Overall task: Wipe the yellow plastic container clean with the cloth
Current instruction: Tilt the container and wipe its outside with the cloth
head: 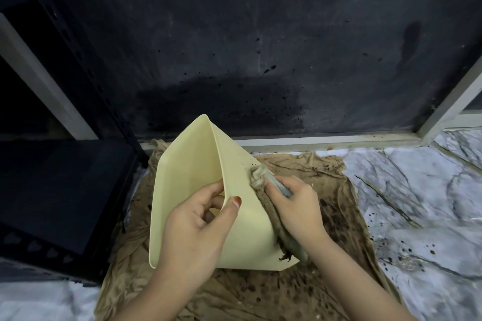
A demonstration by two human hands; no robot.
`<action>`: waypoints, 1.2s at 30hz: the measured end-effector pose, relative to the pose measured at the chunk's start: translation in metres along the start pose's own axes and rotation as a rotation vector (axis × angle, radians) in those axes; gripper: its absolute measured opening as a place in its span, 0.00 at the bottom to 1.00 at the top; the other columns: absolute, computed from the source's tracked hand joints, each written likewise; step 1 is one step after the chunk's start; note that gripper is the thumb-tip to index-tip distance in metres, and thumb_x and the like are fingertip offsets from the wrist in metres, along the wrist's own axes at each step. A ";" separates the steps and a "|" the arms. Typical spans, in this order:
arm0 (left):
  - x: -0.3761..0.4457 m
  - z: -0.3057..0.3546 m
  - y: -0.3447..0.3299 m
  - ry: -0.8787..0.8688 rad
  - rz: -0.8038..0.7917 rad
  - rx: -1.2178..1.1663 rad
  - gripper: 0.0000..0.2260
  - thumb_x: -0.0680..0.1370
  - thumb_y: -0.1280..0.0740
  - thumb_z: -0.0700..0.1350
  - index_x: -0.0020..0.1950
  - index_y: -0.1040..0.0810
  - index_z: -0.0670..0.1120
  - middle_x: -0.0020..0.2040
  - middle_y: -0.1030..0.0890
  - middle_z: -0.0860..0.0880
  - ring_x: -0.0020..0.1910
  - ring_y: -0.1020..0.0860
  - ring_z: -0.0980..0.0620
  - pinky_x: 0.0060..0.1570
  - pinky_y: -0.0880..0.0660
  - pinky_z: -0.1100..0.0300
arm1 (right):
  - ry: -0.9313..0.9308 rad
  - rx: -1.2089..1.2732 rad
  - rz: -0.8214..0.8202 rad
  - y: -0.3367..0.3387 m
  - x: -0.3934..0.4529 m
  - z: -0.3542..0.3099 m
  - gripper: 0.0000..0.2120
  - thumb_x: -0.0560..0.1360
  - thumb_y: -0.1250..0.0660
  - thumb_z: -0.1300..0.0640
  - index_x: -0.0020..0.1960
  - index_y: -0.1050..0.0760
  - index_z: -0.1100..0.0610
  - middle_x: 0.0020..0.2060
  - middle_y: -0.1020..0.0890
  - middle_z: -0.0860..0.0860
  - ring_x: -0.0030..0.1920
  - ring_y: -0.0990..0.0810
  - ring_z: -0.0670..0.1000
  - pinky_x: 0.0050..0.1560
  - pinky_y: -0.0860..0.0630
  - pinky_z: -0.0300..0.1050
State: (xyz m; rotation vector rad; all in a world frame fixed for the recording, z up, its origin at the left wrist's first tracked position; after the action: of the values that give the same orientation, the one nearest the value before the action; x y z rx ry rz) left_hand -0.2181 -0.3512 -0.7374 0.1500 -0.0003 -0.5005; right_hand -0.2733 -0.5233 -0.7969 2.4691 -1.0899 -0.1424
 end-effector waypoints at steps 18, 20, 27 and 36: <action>-0.003 -0.009 0.006 0.234 0.014 0.046 0.15 0.66 0.33 0.44 0.52 0.19 0.51 0.44 0.15 0.50 0.44 0.19 0.50 0.45 0.28 0.60 | -0.212 -0.137 0.144 0.019 -0.035 0.108 0.07 0.73 0.32 0.54 0.46 0.19 0.57 0.38 0.21 0.53 0.38 0.24 0.52 0.34 0.33 0.42; 0.003 -0.004 0.009 0.259 0.033 0.060 0.11 0.73 0.33 0.42 0.53 0.19 0.50 0.46 0.15 0.45 0.48 0.18 0.47 0.48 0.27 0.57 | -0.193 -0.145 0.155 0.019 -0.038 0.108 0.07 0.72 0.32 0.55 0.47 0.19 0.57 0.37 0.22 0.52 0.35 0.25 0.47 0.34 0.33 0.39; 0.017 0.003 0.017 0.185 0.091 0.185 0.10 0.76 0.36 0.40 0.41 0.17 0.52 0.40 0.14 0.47 0.43 0.17 0.42 0.49 0.22 0.46 | -0.157 -0.166 0.187 0.016 -0.044 0.104 0.07 0.71 0.30 0.55 0.46 0.18 0.57 0.36 0.23 0.49 0.36 0.25 0.48 0.33 0.34 0.38; 0.025 -0.004 0.021 0.172 -0.016 0.213 0.13 0.76 0.34 0.38 0.40 0.20 0.56 0.40 0.14 0.53 0.41 0.16 0.55 0.44 0.22 0.61 | 0.059 -0.015 0.215 0.008 -0.053 0.052 0.18 0.66 0.32 0.44 0.46 0.18 0.57 0.36 0.22 0.46 0.42 0.23 0.42 0.38 0.32 0.26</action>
State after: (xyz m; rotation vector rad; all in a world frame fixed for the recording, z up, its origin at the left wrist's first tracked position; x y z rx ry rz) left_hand -0.1857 -0.3444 -0.7388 0.4017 0.1159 -0.5021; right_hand -0.3288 -0.5082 -0.8442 2.3089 -1.3137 -0.0121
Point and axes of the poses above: each hand's wrist, its own x-axis towards the middle knuckle, its own y-axis out of the back of the hand, z = x × y, the point moved 6 cm from there along x, towards the middle knuckle
